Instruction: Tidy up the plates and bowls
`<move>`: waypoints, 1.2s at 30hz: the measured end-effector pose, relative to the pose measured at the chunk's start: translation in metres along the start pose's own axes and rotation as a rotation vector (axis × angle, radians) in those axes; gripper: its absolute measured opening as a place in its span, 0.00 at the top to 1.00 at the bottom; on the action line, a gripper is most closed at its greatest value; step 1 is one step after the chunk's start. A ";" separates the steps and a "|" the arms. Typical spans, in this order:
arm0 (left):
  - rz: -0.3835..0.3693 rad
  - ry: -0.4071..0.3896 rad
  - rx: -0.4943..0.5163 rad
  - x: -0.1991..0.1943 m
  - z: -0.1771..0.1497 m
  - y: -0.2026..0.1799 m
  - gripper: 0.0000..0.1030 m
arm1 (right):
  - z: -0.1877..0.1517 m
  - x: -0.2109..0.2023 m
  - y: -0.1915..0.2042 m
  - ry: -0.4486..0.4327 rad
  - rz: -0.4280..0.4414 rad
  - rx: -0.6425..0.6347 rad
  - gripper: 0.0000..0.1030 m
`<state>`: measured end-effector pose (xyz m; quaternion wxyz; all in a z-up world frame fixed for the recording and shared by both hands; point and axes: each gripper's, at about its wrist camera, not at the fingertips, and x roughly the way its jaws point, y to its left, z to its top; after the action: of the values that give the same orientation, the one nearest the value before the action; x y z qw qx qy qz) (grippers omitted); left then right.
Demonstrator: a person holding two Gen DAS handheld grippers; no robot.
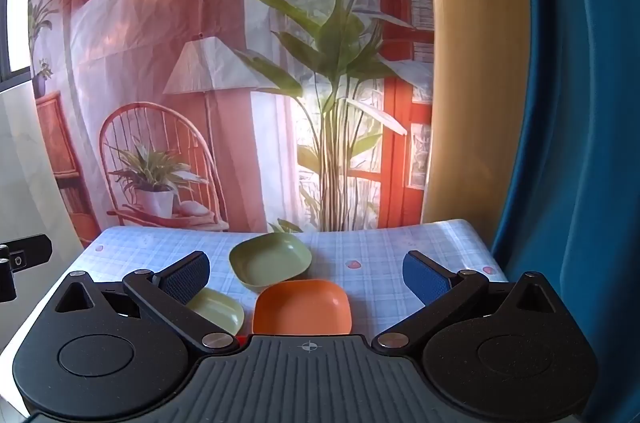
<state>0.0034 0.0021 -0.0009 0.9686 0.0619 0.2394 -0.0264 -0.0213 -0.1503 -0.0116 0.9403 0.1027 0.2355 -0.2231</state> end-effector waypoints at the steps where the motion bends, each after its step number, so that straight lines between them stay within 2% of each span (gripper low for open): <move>1: -0.003 0.000 -0.007 0.001 0.002 0.004 0.00 | 0.000 0.000 0.000 0.008 -0.001 0.002 0.00; 2: 0.030 -0.032 0.019 -0.002 -0.001 -0.004 0.00 | 0.001 0.000 0.000 0.011 0.000 0.004 0.00; 36: 0.028 -0.021 0.001 -0.001 -0.004 -0.001 0.00 | 0.002 0.000 -0.002 0.008 -0.004 -0.001 0.00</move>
<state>0.0006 0.0019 -0.0045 0.9713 0.0653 0.2281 -0.0135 -0.0218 -0.1530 -0.0102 0.9390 0.1026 0.2396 -0.2245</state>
